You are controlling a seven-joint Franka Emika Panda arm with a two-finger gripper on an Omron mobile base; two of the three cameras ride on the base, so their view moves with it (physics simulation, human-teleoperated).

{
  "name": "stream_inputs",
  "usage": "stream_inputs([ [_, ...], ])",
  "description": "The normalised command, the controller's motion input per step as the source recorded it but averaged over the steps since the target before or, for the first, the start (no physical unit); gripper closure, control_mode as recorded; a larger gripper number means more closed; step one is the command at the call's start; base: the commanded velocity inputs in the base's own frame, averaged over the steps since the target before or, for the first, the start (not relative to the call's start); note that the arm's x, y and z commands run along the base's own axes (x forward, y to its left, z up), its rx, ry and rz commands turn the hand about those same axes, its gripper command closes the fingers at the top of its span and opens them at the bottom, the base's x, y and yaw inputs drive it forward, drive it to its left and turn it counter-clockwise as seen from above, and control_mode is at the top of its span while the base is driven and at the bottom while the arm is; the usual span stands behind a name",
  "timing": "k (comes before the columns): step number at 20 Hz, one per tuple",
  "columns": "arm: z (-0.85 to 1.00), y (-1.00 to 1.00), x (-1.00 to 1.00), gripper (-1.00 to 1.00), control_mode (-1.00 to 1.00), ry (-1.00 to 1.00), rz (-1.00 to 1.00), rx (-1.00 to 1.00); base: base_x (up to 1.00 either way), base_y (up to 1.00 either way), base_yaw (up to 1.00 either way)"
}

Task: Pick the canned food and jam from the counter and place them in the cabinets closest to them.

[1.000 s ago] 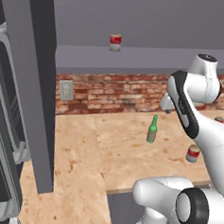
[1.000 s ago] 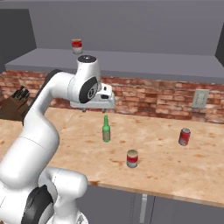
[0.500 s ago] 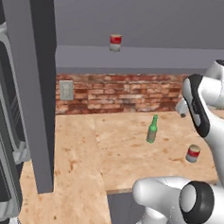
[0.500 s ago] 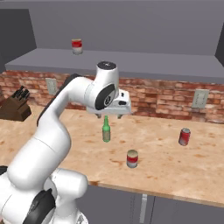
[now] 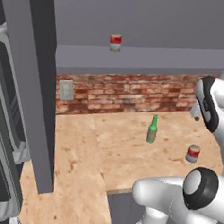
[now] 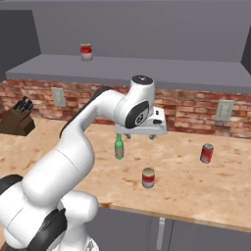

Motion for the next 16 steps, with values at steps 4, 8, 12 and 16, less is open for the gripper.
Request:
stream_inputs([
  [4,0.00,-0.02,0.00,-1.00,-1.00,0.02,0.00,-0.01,0.00,0.00,0.00],
  [8,-0.08,0.00,0.00,-1.00,-1.00,0.00,0.00,-0.01,0.00,0.00,0.00],
  [12,-0.39,-0.04,0.00,-1.00,-1.00,0.04,0.00,-0.04,0.00,0.00,0.00],
  [16,-0.44,-0.04,0.00,-1.00,-1.00,0.06,0.00,-0.04,0.00,0.00,0.00],
])
